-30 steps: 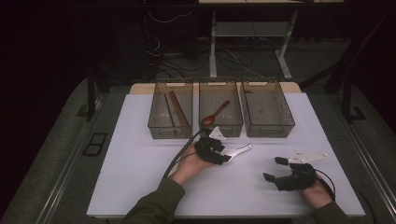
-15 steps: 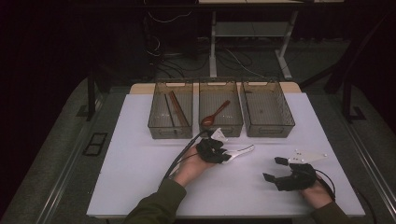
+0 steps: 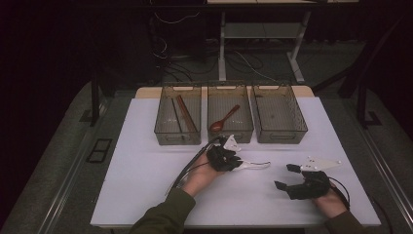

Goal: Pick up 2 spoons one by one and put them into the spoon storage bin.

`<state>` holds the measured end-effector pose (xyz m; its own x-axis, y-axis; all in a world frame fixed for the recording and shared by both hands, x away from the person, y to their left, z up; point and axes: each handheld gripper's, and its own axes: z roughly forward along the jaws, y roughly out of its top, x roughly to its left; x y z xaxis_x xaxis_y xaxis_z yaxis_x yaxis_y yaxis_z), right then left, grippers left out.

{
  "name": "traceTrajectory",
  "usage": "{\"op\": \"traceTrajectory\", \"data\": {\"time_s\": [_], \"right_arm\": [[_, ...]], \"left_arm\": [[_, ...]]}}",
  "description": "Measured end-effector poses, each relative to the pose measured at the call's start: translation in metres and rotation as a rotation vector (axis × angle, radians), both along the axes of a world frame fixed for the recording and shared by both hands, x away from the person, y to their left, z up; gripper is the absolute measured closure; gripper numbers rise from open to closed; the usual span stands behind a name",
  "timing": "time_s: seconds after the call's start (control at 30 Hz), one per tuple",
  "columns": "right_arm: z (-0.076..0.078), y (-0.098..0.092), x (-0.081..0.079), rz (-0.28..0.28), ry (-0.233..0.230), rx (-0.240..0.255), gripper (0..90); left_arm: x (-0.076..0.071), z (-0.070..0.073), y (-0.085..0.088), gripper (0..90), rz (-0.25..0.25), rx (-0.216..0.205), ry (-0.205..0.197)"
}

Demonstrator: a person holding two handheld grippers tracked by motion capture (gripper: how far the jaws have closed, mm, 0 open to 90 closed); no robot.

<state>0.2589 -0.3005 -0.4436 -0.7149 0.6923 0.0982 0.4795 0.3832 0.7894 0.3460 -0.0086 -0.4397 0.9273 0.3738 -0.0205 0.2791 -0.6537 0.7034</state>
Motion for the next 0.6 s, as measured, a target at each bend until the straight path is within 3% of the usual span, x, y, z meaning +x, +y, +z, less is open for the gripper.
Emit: {"op": "traceTrajectory", "data": {"time_s": [0.13, 0.6], "right_arm": [[0.0, 0.0, 0.0, 0.0, -0.001, 0.0, 18.9], [0.0, 0.0, 0.0, 0.003, 0.0, 0.0, 18.9]], "left_arm": [[0.0, 0.002, 0.001, 80.4, -0.012, 0.014, -0.007], [0.0, 0.016, 0.013, 80.4, -0.022, -0.043, -0.023]]}}
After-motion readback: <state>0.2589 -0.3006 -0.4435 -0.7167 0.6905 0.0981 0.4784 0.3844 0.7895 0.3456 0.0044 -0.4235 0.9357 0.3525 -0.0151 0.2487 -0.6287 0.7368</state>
